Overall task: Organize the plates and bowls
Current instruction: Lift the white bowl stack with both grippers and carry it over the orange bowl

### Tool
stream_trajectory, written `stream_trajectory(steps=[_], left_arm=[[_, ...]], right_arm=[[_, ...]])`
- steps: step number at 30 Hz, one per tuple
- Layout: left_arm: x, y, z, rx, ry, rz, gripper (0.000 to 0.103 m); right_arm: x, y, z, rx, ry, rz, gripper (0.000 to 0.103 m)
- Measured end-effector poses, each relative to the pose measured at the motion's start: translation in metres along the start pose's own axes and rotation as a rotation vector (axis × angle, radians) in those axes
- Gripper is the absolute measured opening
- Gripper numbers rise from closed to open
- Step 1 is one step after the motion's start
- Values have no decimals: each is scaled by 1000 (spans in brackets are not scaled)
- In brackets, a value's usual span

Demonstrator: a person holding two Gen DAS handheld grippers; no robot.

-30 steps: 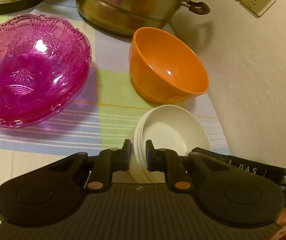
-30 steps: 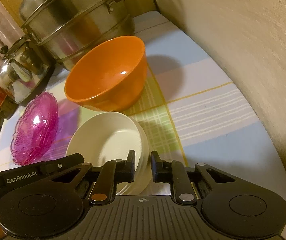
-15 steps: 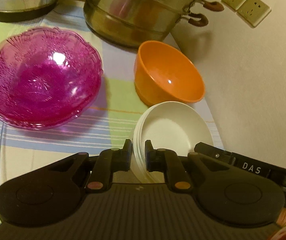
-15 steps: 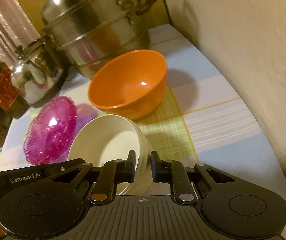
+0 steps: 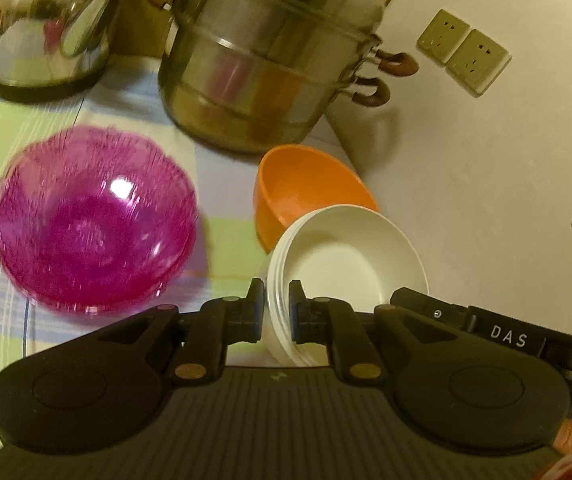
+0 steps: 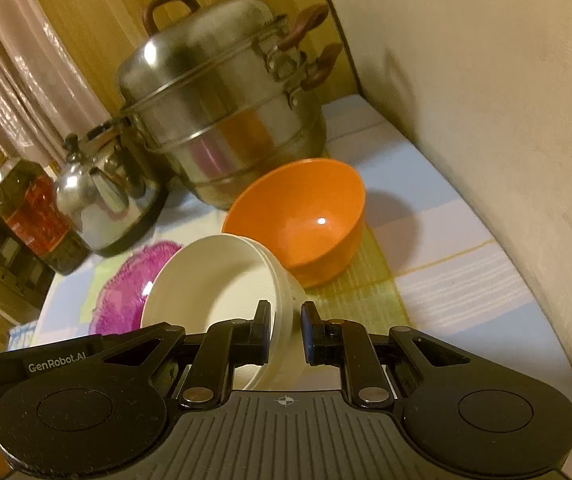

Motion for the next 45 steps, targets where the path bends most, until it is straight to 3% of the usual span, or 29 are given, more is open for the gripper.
stream_trajectory(steps=[26,45], left_arm=[[-18,-42,40,-34,-48,-10,11],[-2,-70,66,-67,-14,-10,11]], right_arm=[[-20,-14,43,-94,-74,-33,16],[-16,-49,65,-115,-54,-70,15]])
Point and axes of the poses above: each gripper's, at about its wrist camera, not at the fingertips, and y roughly against the way its jaws point, x to its left, z to its top, the point moved 9 cm from there along -y, roughly the way its jaws point, and after that the axes turned 13 degrees about -z, right-handed, at the moved point
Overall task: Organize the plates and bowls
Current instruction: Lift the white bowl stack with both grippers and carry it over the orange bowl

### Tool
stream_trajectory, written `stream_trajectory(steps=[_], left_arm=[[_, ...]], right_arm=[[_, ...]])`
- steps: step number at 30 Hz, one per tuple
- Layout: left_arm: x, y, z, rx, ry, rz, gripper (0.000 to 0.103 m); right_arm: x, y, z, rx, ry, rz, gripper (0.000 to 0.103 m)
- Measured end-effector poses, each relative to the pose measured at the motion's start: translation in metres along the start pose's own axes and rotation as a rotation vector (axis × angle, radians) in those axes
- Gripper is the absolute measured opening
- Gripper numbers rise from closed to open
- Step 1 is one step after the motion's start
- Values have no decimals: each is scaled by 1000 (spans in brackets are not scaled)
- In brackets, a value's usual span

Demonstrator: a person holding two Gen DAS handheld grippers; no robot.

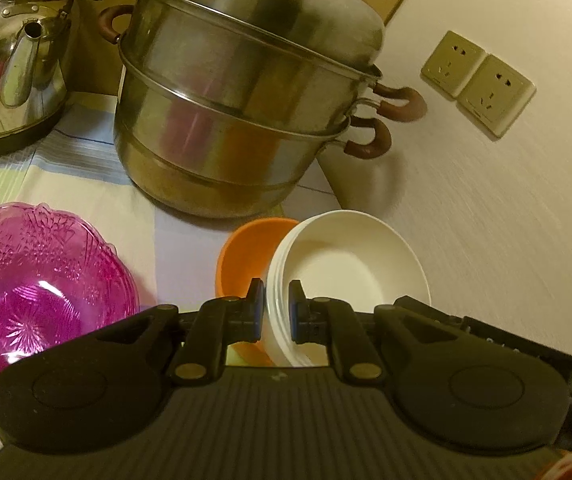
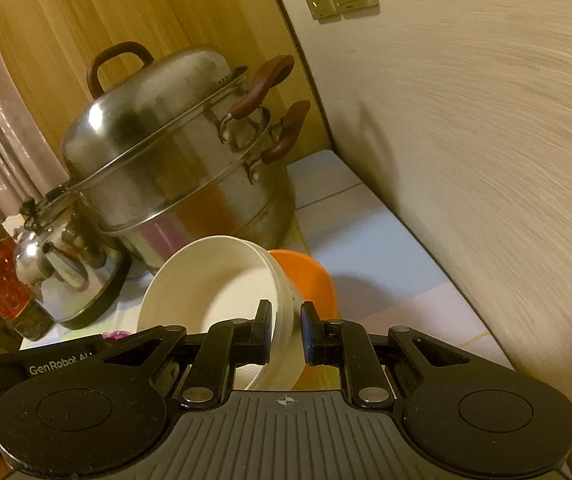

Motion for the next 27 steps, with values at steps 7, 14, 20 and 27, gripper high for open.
stream_trajectory(steps=[7,14,20,27], left_arm=[[9,-9,4,1,17,2,11],[17,-17,0,11,25,11,11],[16,-25,-1,16,-22,30,11],[20,-35,-8,43,-38,42,11]], right_arm=[[4,-13,6,-5,9,-10,15],[7,-27,5,2,30,-29,15],[5,-42,-1,17,50,-50,15],[2,-52,-7,24,70,-62,15]])
Point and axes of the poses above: each gripper's, at about its wrist camera, not at the fingertips, and y roughly against the way its jaws point, x to its left, z to its top, the point moved 9 cm from there along -y, roughly the way its jaws point, and after that the axes turned 13 degrees about -z, right-handed, at the moved point
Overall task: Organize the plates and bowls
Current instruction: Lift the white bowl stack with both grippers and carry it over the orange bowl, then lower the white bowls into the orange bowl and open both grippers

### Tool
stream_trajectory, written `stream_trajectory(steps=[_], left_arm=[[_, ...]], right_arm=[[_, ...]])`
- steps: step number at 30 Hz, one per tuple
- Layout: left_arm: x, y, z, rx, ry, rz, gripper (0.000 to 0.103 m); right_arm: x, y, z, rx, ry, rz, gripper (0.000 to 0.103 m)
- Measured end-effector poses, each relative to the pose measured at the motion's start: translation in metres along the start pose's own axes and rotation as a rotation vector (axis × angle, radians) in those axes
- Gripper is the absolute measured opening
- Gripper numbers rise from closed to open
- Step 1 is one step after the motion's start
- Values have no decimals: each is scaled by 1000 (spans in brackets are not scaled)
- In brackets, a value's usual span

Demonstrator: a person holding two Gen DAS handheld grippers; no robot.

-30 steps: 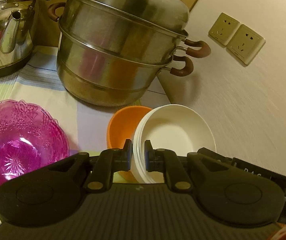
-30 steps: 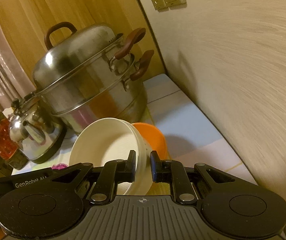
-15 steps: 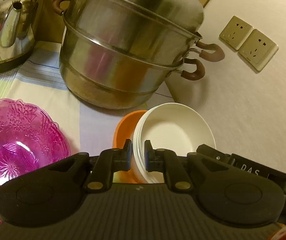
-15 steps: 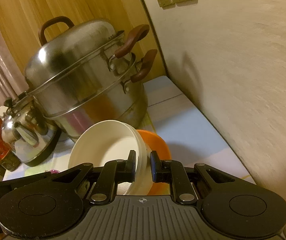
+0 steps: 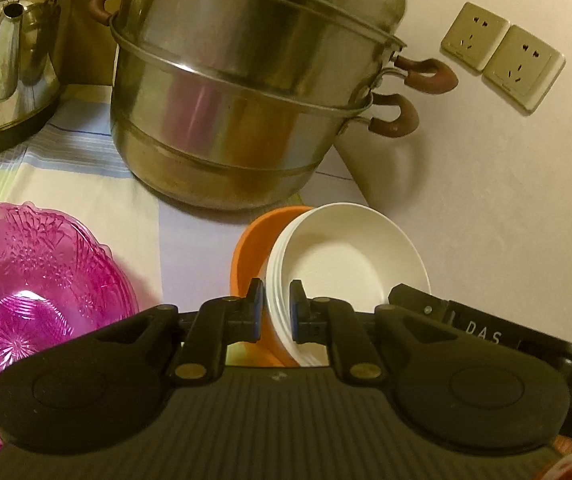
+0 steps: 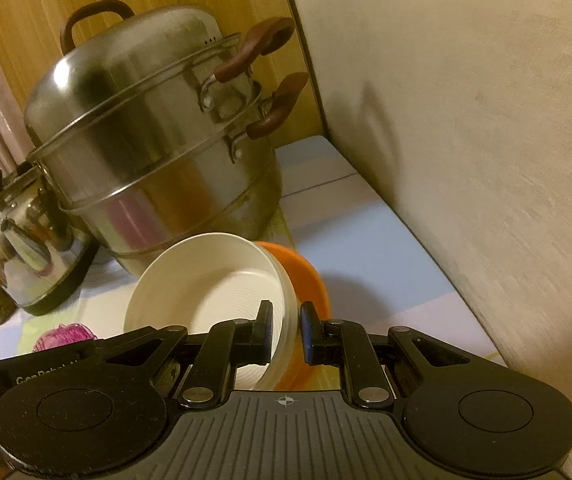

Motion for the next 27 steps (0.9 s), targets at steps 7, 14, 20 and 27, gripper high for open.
stream_trajectory(steps=[7,14,20,27], left_arm=[[3,-2,-1,1,11,-5,11],[3,-1,-2,-18,11,-13,12],[3,1,1,-36,11,-15,16],[2,5,3,-45,8,-13,17]], right_arm=[[1,-4,-1,0,13,-4,15],[0,-8,-2,3,2,12,15],[-5,-5,0,-23,-37,33,19],[-9,5,8,-43,-75,42,21]])
Point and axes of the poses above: each gripper's, at about its wrist camera, not at the fingertips, and y roughly against the way its jaws point, x to its left, z to its top, the point moved 9 cm from there along -y, roughly the way its jaws point, and after that the axes turned 13 degrees about -z, right-handed, at the moved point
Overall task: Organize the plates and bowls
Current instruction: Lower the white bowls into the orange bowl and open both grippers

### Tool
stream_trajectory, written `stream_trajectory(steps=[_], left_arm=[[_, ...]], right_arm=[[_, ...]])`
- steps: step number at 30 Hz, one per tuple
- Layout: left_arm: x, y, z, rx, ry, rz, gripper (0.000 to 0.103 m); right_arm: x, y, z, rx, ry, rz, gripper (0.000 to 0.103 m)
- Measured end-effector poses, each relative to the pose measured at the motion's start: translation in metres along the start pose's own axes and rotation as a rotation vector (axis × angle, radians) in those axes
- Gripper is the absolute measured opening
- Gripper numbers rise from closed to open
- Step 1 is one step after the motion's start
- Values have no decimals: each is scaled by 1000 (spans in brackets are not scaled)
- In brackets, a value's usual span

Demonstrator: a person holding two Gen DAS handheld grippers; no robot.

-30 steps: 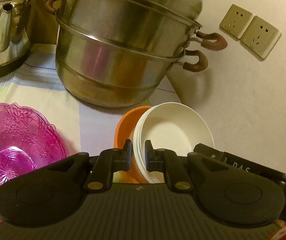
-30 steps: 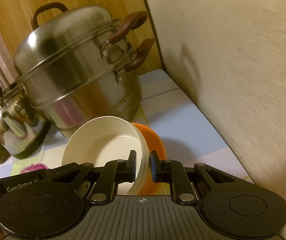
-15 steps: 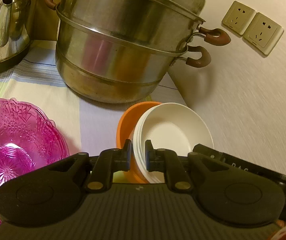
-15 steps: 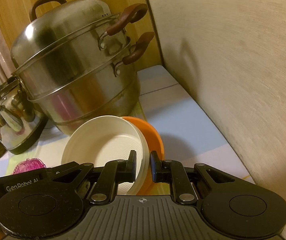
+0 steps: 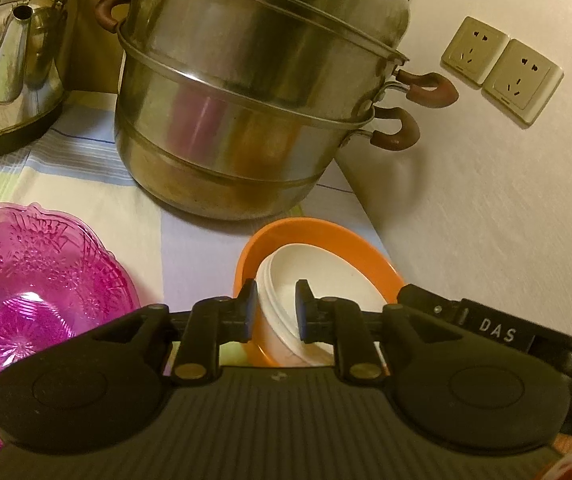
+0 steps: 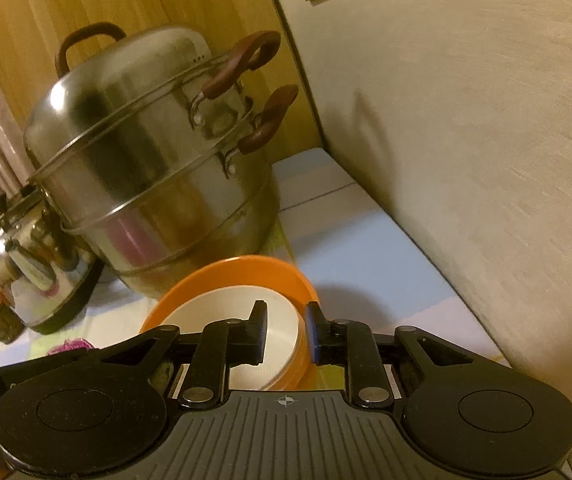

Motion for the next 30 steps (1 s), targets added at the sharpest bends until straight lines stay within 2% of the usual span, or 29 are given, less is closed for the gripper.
stream_trajectory(steps=[4,8,13,30], left_arm=[[-3,2,0,25,20,-31,17],[-4,4,-2,53,92,-95,17],[-3,3,-5,76,134,-139,18],[2,-1,-9,81,116,-117,17]], right_arm=[[1,7,-1,55,-63,61,21],[8,13,-6,130,-118,145,21],[18,15,-15,201,-129,194,20],[21,2,-30,216,-84,179,20]])
Point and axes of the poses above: each gripper's, at about its wrist camera, not at the fingertips, and y roughly against the way its jaws point, x to its left, z to its top, the point moved 9 cm from there along -y, roughly the way its jaws point, and after that the axes turned 13 degrees about -z, right-handed, at the moved point
